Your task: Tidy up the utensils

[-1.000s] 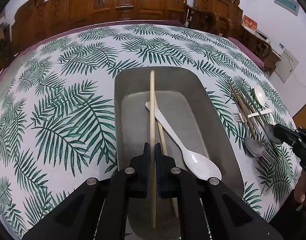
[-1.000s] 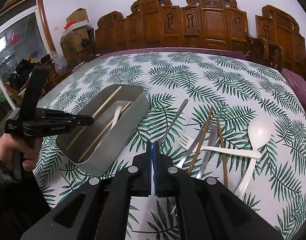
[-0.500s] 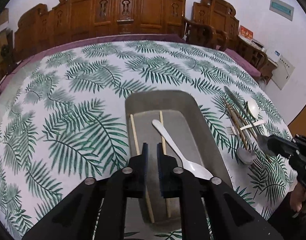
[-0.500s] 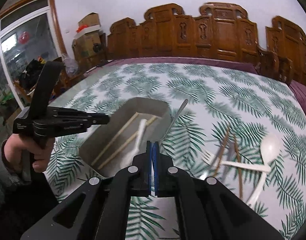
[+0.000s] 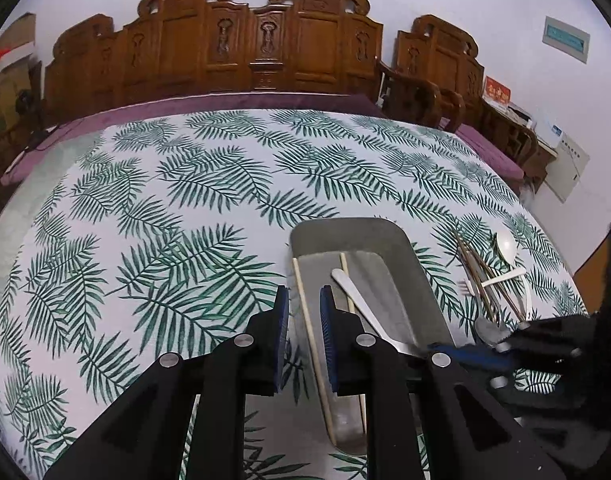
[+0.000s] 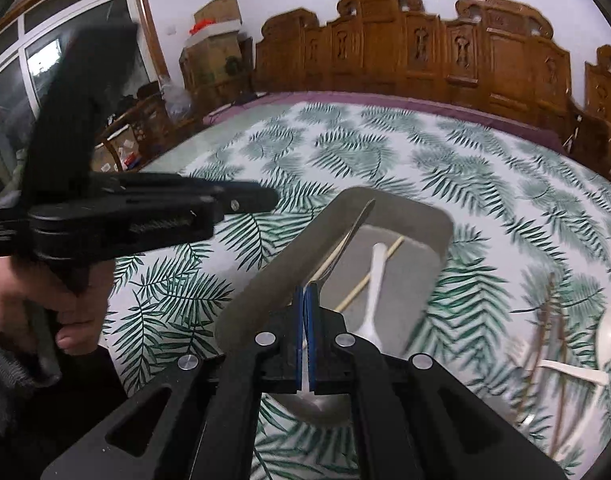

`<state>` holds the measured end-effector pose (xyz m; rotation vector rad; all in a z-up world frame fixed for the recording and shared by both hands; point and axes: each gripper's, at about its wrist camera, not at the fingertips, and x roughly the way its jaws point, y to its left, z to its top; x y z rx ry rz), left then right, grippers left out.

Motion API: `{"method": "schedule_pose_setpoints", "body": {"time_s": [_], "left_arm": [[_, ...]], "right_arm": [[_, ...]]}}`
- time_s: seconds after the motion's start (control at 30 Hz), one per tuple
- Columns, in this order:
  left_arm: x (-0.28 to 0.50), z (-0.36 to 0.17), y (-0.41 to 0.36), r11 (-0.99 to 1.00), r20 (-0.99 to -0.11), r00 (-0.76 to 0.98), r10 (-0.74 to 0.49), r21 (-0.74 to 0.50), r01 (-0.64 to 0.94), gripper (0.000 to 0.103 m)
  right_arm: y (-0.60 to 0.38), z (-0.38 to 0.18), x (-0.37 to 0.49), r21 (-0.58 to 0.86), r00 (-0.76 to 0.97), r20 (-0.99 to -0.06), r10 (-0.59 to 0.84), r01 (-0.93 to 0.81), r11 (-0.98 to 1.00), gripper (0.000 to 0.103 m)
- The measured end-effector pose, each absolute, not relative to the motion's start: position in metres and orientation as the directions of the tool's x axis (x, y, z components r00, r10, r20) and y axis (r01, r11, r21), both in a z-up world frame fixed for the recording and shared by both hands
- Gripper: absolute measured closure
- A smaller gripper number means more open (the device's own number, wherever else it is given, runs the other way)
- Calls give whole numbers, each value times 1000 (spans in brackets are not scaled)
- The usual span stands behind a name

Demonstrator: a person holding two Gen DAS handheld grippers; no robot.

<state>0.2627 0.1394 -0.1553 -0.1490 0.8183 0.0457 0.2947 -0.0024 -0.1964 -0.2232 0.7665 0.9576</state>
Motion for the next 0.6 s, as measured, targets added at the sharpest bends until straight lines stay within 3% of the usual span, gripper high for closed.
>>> {"method": "schedule_pose_setpoints", "body": {"time_s": [0.3,0.6], "left_arm": [[261,-154,145,987,-729,684,-11,-119,-111,88],[262,-155,143,988,-731,682,-10,-113,-107,88]], "right_arm": [[22,-219,309,180,308,-731,609,-774,607,100],[17,-225,313,236,283,-720,634,-759,607,97]]}}
